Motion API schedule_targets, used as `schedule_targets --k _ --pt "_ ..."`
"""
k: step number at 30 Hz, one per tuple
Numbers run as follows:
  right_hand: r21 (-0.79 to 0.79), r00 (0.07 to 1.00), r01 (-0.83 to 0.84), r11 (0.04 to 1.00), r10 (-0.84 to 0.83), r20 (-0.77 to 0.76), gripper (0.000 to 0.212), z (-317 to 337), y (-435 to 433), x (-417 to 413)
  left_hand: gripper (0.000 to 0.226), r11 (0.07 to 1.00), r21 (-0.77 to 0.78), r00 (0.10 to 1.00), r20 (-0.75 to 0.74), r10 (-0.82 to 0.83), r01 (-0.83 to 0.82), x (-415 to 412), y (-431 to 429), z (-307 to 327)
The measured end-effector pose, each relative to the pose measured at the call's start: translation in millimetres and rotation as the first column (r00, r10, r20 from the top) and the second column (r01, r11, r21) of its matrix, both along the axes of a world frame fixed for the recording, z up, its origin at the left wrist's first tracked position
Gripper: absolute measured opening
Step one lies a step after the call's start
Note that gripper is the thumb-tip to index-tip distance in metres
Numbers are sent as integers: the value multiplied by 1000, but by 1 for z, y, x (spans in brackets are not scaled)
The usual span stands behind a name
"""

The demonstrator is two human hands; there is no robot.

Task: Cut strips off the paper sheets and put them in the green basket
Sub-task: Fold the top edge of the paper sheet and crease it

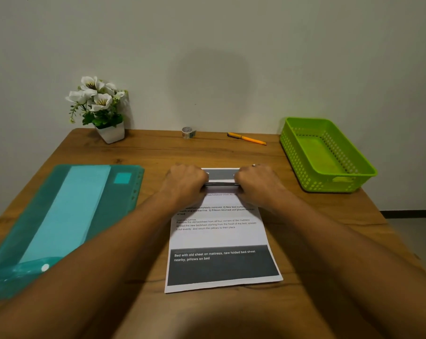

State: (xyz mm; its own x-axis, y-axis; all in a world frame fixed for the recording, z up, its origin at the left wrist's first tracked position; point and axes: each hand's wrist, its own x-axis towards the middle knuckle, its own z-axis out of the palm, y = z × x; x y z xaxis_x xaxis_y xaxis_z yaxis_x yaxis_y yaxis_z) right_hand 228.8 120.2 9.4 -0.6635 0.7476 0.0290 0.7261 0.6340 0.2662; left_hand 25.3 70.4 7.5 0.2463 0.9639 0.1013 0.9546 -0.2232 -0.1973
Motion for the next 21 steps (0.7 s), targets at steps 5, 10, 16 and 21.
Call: schedule_targets --k 5,10,16,21 --pt "29 1000 19 999 -19 7 26 -4 3 18 25 999 24 999 -10 -48 48 -10 -2 -5" --pt "44 1000 25 999 -25 2 26 -7 3 19 20 995 92 998 -44 -35 39 -38 -18 -10" --pt "54 1000 23 998 -23 8 26 -6 0 19 17 991 132 998 -69 12 -3 -61 -28 -17" --pt "7 991 26 1000 -25 -129 26 -13 -9 24 30 992 126 997 77 -25 15 -63 -39 -19"
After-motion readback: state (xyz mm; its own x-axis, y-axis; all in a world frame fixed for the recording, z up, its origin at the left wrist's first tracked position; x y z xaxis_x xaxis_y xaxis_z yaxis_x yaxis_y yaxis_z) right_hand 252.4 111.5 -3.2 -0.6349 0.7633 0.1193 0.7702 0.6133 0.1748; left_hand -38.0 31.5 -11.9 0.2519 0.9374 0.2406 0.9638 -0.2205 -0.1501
